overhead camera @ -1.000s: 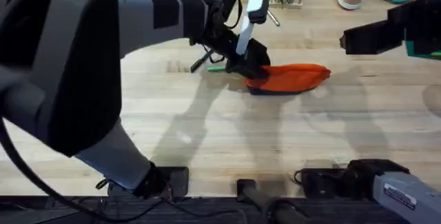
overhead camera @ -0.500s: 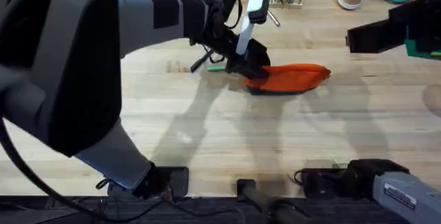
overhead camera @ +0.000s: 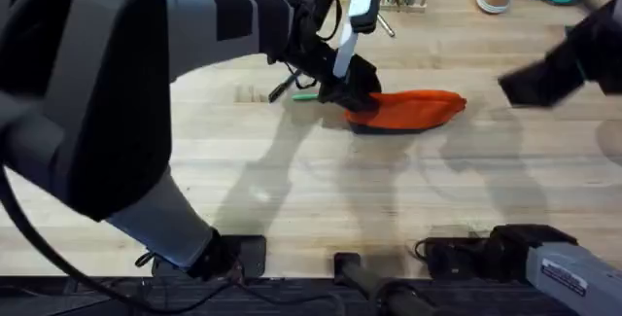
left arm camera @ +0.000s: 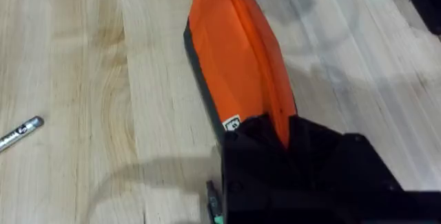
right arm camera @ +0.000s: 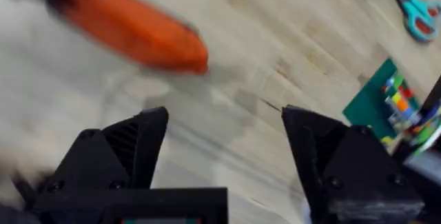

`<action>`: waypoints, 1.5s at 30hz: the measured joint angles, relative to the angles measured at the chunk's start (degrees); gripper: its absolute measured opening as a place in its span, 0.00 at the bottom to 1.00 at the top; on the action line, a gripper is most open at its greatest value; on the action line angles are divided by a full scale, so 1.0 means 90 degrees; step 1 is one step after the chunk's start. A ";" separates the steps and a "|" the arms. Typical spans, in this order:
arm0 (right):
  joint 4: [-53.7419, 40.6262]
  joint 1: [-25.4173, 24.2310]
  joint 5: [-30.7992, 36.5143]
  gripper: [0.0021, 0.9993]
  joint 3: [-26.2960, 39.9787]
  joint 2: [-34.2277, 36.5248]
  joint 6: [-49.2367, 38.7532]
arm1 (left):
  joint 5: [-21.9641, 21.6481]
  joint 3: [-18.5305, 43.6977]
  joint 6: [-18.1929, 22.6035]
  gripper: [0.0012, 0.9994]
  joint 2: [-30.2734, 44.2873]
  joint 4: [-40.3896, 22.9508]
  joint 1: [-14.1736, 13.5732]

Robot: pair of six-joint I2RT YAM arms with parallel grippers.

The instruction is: Unzip the bag, pick up the pens from the table one at a time and place them inside, then zip the bag closed.

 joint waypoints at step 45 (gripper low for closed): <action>-0.0875 -0.2676 -0.2839 1.00 0.0002 0.0304 -0.5149 | -0.0009 0.0000 0.0000 0.04 0.0000 0.0005 -0.0002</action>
